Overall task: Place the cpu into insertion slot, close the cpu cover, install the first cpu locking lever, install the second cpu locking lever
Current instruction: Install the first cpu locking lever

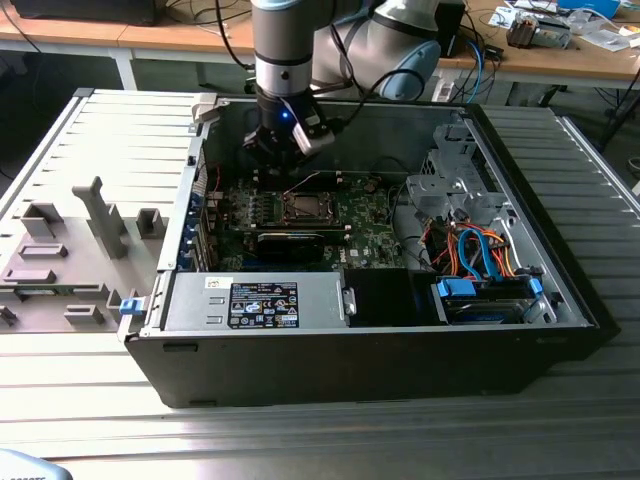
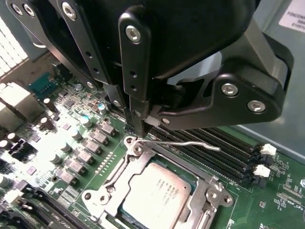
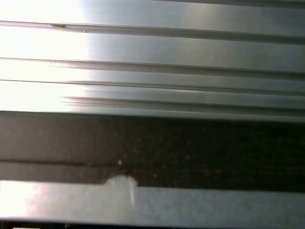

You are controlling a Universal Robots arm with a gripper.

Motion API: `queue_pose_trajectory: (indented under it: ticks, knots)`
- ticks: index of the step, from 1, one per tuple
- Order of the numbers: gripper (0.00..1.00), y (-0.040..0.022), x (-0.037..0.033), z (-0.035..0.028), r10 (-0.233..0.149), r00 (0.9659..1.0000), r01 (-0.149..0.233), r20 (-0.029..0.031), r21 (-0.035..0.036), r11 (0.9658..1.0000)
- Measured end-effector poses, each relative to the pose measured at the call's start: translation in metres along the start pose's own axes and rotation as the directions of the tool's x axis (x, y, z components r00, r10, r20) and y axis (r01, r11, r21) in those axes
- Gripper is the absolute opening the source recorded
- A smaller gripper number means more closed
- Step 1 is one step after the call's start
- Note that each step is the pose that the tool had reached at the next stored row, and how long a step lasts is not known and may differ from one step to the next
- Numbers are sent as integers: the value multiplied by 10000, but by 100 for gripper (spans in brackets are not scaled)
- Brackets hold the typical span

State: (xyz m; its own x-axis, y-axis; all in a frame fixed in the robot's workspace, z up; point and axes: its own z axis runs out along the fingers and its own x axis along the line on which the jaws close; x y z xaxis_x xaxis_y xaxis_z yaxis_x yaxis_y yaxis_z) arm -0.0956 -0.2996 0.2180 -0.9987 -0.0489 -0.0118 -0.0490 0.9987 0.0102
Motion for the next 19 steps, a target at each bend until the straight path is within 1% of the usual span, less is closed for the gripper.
queue_pose_trajectory:
  ticks: [2, 8, 11, 14, 16, 18, 19]
  knots:
    - [11, 12, -42, 24, -10, 10000, 10, -3, -2, 10000]
    - [11, 15, -127, 58, -58, 10000, 58, -13, 0, 10000]
    - [11, 11, -215, 73, -124, 9999, 124, -22, -4, 9999]
    - [11, 7, -288, 92, -181, 9998, 181, -35, -5, 9998]
    - [11, 5, -324, 104, -207, 9998, 207, -43, -4, 9998]
    - [11, 2, -385, 122, -249, 9997, 249, -51, -7, 9997]
    - [11, 1, -401, 124, -260, 9996, 260, -52, -8, 9997]
